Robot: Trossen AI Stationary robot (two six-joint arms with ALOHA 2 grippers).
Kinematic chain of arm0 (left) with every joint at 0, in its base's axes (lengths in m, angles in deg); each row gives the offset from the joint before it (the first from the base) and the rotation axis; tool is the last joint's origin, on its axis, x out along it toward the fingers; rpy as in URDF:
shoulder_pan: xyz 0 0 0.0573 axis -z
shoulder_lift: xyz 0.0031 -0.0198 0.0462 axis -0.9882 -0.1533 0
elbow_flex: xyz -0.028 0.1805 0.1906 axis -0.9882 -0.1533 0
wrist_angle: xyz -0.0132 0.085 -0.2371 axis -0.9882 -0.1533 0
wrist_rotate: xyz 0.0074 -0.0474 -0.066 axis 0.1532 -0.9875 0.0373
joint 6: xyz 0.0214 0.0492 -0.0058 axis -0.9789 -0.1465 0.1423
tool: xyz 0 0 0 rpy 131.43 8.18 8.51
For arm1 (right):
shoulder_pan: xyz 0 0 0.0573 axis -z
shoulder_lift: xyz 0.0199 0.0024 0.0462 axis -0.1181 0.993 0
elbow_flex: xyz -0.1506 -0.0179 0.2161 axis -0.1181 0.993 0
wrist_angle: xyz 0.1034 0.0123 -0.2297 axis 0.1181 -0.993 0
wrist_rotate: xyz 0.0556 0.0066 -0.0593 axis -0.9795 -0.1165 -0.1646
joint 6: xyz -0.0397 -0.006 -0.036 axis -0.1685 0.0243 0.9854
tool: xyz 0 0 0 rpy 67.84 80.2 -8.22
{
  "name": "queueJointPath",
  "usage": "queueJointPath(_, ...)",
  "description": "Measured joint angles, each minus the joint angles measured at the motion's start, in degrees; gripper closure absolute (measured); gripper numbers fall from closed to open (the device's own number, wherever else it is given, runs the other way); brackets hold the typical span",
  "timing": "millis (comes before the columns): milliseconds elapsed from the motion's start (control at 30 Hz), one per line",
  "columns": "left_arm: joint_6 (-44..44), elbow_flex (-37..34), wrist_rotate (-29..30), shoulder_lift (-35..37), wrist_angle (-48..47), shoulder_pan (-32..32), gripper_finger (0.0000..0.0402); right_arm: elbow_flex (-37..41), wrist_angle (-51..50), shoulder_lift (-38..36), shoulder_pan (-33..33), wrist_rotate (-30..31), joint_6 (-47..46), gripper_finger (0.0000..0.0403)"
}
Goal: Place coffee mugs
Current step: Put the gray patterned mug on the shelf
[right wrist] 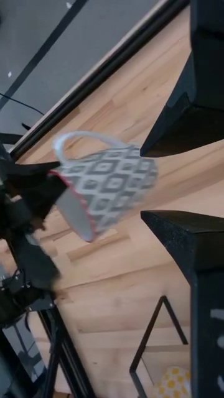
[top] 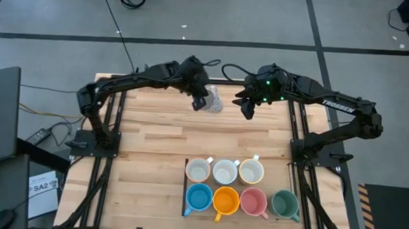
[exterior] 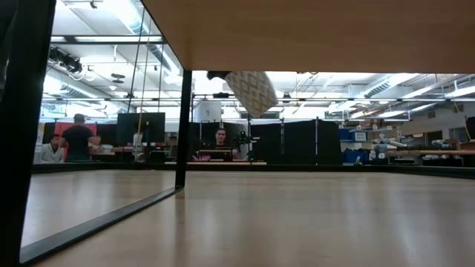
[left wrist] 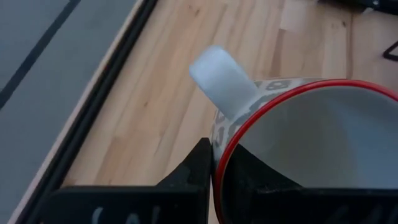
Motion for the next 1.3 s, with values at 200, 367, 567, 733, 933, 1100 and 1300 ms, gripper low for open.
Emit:
queueJointPath(200, -1.5, 7.5, 0.0, -7.2, -4.8, 2.9, 0.0370, 0.0, -0.9, 0.0, 0.0, 0.0, -1.1, 0.0248)
queueJointPath(367, -1.7, 8.6, 0.4, -11.8, -5.1, 4.8, 0.0370, 0.0, -3.1, 0.0, 0.1, 0.0, -1.1, 0.0248)
queueJointPath(567, -1.5, 8.6, 1.2, -15.2, -6.4, 6.2, 0.0370, 0.0, -5.6, 0.0, 0.1, 0.0, -1.0, 0.0248)
queueJointPath(733, -1.4, 8.6, 4.0, -16.7, -7.8, 6.8, 0.0370, 0.0, -6.9, 0.0, 0.1, 0.0, -1.1, 0.0248)
queueJointPath(933, -1.1, 8.5, 4.9, -18.6, -9.2, 6.7, 0.0369, 0.0, -10.8, 0.0, 0.1, 0.0, -1.2, 0.0248)
queueJointPath(1100, -1.0, 8.5, 4.9, -18.8, -9.6, 6.7, 0.0366, 0.0, -15.5, 0.0, 0.1, 0.0, -1.2, 0.0248)
queueJointPath(1300, -1.0, 8.5, 4.8, -18.8, -8.7, 6.7, 0.0347, 0.0, -16.3, 0.0, 0.1, 0.0, -1.2, 0.0248)
